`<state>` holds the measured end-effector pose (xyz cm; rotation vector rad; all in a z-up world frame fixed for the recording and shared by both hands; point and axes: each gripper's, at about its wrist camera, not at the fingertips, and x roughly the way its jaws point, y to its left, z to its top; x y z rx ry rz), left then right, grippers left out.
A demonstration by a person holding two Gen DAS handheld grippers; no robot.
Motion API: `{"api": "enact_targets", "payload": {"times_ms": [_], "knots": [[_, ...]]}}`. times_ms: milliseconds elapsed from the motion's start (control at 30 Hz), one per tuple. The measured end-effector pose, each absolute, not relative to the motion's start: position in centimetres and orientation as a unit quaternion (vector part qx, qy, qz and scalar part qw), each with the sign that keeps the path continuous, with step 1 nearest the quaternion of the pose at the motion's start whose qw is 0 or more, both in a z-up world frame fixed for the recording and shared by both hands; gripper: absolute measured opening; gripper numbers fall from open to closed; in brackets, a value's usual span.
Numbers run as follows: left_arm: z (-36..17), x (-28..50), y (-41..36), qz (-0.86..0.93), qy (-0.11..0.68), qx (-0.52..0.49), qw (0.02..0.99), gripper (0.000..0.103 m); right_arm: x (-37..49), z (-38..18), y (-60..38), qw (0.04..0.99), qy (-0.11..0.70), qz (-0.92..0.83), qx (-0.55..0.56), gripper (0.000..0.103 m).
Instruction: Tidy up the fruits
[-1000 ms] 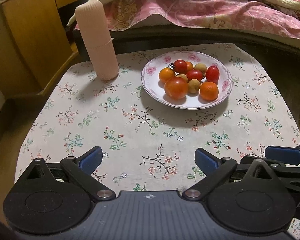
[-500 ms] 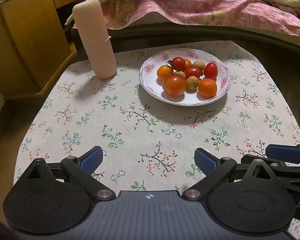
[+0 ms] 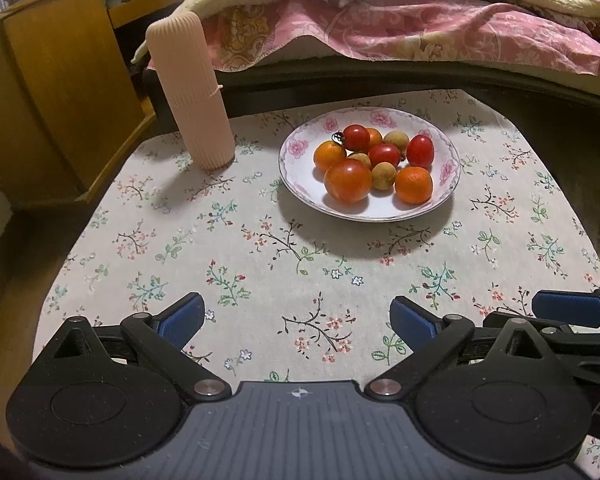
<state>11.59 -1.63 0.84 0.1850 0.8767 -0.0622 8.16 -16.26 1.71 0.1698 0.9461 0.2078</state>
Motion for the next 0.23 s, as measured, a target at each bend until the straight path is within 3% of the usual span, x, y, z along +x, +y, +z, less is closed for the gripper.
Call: {"api": "enact_targets", "payload": {"times_ms": [233], "knots": [[1.28, 11.61, -1.49, -0.033, 0.414, 0.087, 0.905, 0.103, 8.22, 1.88, -16.57, 0.885, 0.448, 0.094, 0.082, 0.050]]}}
